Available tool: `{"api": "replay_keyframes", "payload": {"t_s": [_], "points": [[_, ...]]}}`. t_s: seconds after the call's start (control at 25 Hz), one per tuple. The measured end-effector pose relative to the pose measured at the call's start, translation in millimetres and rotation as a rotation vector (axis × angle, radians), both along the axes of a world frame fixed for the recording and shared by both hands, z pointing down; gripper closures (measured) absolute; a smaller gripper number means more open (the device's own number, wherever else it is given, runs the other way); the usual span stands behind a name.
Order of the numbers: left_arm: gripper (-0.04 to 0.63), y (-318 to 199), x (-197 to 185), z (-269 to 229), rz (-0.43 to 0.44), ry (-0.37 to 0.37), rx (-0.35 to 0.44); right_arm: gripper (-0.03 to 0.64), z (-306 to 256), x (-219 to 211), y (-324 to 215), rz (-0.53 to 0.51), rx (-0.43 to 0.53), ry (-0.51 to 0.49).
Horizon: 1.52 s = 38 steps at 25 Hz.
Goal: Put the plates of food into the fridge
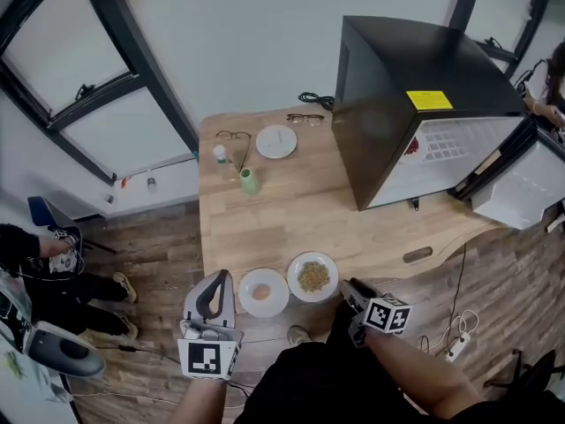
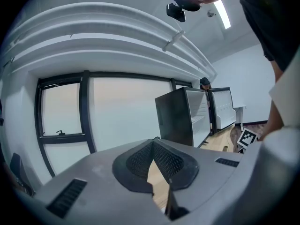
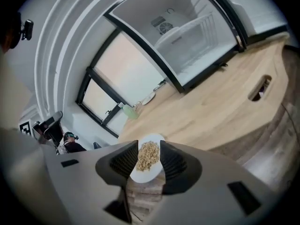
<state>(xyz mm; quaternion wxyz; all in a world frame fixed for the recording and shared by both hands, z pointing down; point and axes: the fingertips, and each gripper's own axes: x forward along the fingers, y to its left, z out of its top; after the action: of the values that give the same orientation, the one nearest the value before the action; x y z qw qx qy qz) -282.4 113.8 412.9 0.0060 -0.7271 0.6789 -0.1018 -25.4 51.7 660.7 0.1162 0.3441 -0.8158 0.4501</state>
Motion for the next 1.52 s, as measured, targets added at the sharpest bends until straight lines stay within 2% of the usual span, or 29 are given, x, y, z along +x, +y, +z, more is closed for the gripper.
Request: {"api": "replay_keyframes", "payload": {"t_s": [0.2,0.44,0.56,1.04,1.16,1.36,1.52], "points": [[0.592,17.0,-4.6,12.5,-0.017,-0.002,-0.064,0.456,37.1,0.0,14.7,0.076,-0.095,-0.047],[0.592,36.5,-21.0,12.9,-0.029,-0.055,-0.074,0.446,54.7,-12.0,17.3,0.148,-0.202,-0.136],[0.592,44.6,-24.9,11.4,-0.031,-0.053,-0.060,0.430,68.5,-12.4,19.9,0.189,-0.259,-0.147],[0.592,50.7,-39.7,1.4,-0.056,-0.057,-0.030,0.431,86.7,-31.4,23.8,0.173,-0.327,-0.174],[0.592,51.4,-42.8,1.3,-0.064,-0.044,-0.028,0.474,87.1,-35.7,24.5,0.172,-0.336,-0.182],[0.592,52.0,-50.7,4.7,-0.102,0.023,-0.027,0.557,86.3,-39.4,20.7,0.153,-0.415,-0.251],[0.592,50.0,-49.9,3.0,-0.116,0.054,-0.018,0.577,74.9,-40.1,15.7,0.127,-0.412,-0.282]]}}
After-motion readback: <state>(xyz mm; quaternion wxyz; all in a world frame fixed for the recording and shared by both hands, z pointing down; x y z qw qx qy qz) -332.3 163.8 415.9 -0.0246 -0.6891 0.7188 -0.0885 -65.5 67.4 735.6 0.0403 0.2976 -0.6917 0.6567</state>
